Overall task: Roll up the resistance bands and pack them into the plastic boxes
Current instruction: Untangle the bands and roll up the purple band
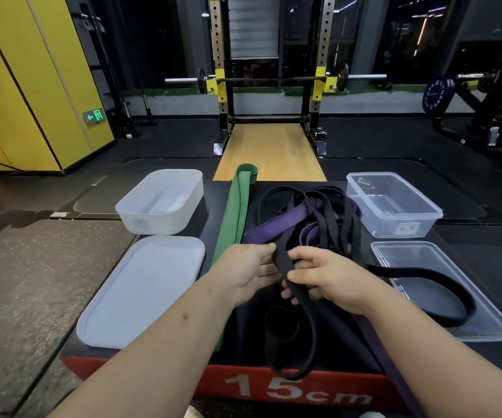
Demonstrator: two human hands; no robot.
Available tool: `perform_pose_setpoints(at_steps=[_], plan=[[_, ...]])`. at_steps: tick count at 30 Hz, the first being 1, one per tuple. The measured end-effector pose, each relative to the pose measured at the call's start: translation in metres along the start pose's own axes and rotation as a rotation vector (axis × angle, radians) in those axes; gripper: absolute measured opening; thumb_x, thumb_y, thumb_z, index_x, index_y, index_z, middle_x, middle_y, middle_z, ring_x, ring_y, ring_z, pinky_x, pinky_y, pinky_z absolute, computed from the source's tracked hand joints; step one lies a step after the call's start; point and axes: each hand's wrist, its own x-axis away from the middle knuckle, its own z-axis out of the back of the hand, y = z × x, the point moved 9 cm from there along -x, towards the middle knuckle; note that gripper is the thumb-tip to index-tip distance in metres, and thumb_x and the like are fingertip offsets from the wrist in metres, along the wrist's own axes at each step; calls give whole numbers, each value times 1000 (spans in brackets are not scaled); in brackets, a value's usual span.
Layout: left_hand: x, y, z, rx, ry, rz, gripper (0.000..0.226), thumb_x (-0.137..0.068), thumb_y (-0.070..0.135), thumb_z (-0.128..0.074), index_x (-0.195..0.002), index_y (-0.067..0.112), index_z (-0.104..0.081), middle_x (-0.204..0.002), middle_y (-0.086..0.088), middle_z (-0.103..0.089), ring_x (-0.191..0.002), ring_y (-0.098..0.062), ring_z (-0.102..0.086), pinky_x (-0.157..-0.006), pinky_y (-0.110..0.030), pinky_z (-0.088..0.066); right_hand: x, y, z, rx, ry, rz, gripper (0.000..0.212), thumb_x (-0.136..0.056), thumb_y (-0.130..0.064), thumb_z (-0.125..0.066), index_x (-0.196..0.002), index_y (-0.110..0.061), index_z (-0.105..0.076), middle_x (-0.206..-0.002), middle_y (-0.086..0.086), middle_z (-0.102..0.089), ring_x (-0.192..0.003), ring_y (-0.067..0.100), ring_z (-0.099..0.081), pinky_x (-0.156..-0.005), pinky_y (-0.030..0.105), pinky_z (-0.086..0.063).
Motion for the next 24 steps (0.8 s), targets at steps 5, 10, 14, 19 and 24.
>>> perform_pose_setpoints(at_steps=[5,10,14,19,24], plan=[[-6,2,0,10,20,-48,7,-98,4,-61,-101,1,-67,-95,-19,-77,-84,-32,-74,-85,-46,-60,-7,-5,2,280,-143,-49,14,-95,-15,-73,-108,-10,-71,-96,5,-69,-92,17,-71,-82,32,-57],[-11,4,8,64,90,-59,15,-97,-7,-57,-111,-1,-54,-93,-29,-68,-73,-33,-75,-74,-47,-63,-41,-49,41,844,213,29,39,-96,-52,-63,-71,-23,-73,-75,-3,-73,-74,16,-69,-77,36,-57],[-12,3,11,15,91,-26,19,-98,-6,-54,-115,1,-53,-97,-26,-61,-66,-27,-73,-57,-37,-61,-91,-69,37,1195,235,147,41,-97,-26,-57,-135,-41,-61,-140,-6,-53,-129,21,-51,-111,40,-42],[-12,1,12,-44,88,-1,19,-99,-4,-52,-117,3,-51,-86,-21,-63,-58,-20,-66,-43,-25,-50,-139,-47,11,1457,-10,-3,84,-92,1,-44,-163,-37,-20,-167,-7,-30,-157,20,-16,-128,49,-11],[-12,3,17,-52,100,-6,19,-98,-5,-51,-115,2,-51,-82,-20,-61,-56,-21,-64,-42,-23,-47,-127,-74,39,1148,143,107,60,-91,-1,-48,-136,-38,-61,-122,-6,-65,-100,14,-58,-85,28,-44]])
